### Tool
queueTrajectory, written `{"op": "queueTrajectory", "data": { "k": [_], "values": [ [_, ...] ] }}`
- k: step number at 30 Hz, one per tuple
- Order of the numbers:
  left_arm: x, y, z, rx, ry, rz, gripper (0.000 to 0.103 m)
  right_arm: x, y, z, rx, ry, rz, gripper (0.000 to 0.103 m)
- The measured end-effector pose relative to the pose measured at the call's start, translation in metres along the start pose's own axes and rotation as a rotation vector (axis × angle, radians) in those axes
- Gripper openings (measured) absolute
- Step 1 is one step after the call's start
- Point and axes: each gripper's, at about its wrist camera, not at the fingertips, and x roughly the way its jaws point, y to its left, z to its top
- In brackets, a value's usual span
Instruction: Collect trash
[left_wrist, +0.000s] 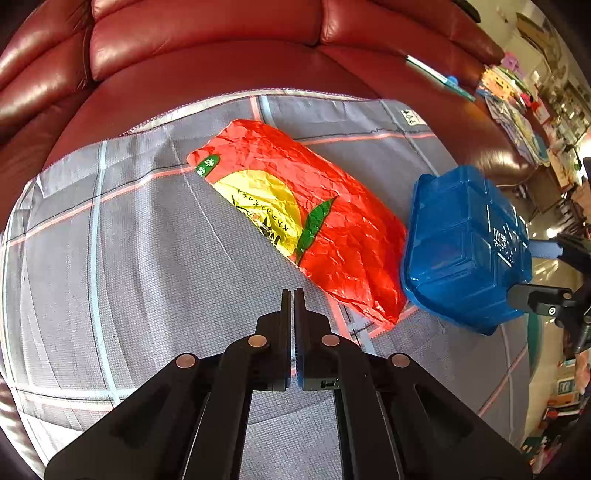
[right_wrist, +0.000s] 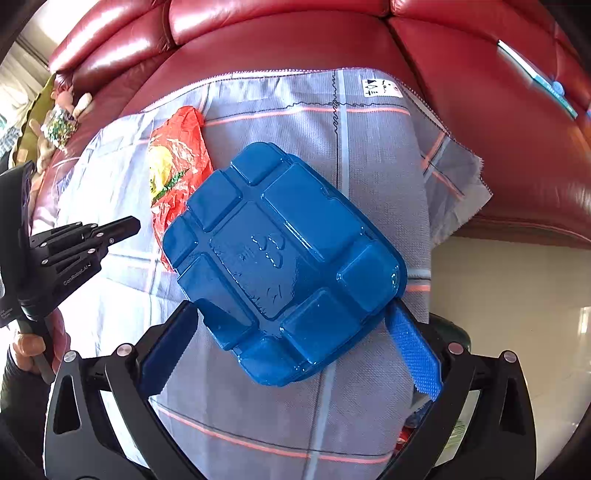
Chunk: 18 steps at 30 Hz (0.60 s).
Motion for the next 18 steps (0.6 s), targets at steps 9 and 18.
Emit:
{"op": "queueTrajectory", "data": {
  "k": [9, 18],
  "values": [
    [0.01, 0.016, 0.038, -0.111, -0.016, -0.045, 0.056, 0.006, 0.027, 0.006, -0.196, 0.038, -0.158, 0.096],
    [0.037, -0.004, 0.071, -0.092, -0.038, 0.021, 0.044, 0.045, 0.013, 0.03, -0.271, 0.134, -0.088, 0.091]
  ]
}}
